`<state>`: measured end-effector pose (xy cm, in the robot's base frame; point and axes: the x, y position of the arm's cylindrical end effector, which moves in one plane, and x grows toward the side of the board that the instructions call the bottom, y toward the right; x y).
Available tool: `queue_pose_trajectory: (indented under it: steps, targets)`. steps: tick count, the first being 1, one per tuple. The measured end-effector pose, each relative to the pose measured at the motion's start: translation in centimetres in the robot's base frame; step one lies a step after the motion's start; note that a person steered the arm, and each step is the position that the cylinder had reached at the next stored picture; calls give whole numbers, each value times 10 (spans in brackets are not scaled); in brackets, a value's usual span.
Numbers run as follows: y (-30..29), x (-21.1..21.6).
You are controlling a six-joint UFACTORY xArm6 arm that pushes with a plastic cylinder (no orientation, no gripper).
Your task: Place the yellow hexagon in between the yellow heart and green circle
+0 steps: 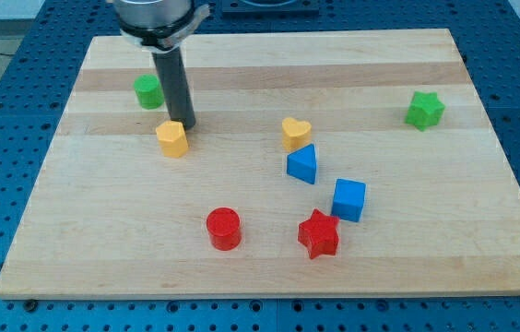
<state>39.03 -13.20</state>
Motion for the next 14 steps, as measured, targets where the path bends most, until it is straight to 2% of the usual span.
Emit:
queue_pose_trajectory:
  steps: [2, 3, 4, 5, 6, 8, 9, 10, 11, 12, 13, 14]
  targets:
    - [40, 28]
    - [-16, 39]
    - [-21, 28]
    - [78, -7]
    - [161, -8]
    - [149, 38]
    - [125, 65]
    - [125, 81]
    - [102, 79]
    - [126, 56]
    - [189, 59]
    - [235, 87]
